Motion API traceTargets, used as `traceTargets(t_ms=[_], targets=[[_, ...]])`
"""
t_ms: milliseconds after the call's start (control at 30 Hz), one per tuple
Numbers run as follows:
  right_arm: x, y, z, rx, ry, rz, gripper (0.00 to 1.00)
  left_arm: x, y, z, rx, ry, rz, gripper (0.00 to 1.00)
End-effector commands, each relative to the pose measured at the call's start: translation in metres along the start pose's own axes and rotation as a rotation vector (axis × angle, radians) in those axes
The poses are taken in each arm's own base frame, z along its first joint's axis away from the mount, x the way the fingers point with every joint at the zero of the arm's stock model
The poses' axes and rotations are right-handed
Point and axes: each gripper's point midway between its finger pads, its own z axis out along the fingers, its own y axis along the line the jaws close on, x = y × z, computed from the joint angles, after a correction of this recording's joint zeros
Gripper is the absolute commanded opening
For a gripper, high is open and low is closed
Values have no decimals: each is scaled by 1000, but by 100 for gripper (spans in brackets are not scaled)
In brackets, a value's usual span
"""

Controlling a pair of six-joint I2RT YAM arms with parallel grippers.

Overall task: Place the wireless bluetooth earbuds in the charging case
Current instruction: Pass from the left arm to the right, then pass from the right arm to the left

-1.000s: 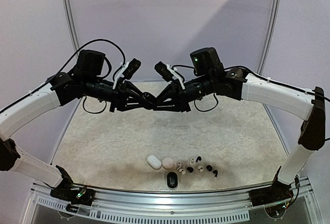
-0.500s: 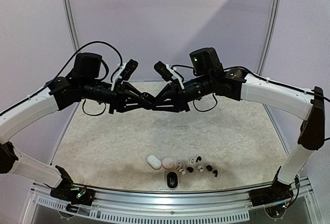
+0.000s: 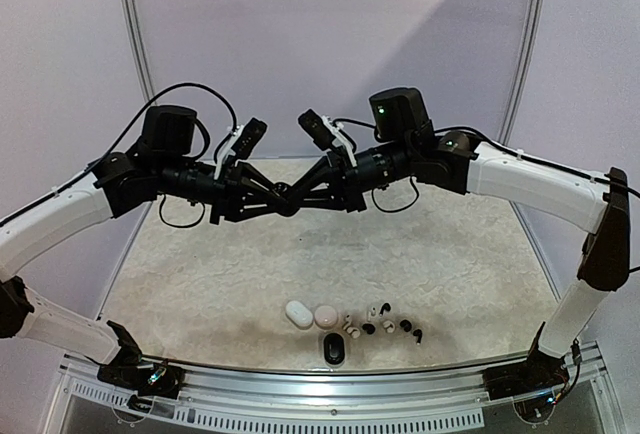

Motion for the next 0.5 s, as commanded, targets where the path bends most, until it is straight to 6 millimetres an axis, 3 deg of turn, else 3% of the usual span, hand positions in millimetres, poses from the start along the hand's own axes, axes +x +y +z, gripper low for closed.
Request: traceTargets(t_ms=[0,133,167,200,233,300,400,467], targets=[[-5,-4,1,30,6,-19,0,2,-10,3,28,-7,3,0],[-3,-3,-4,54,28,-32,0,9,-8,3,10,6,0,1],[-2,-4,-6,64,36,-36,0,12,-8,3,8,9,2,16],[-2,-4,-7,74,43,-38,0,15,-8,3,10,17,3,40],[-1,-4,-9,87,54,-43,0,19,-9,3,13,29,9,55],[-2,-5,-13,115,69,-64,0,28,-8,3,3,58,25,69],[-1,-3,-15,137,89,-94,0,33,-8,1,-6,80,59,69],[0,0,-15,140,97,-103,0,29,-6,1,-20,75,66,57]])
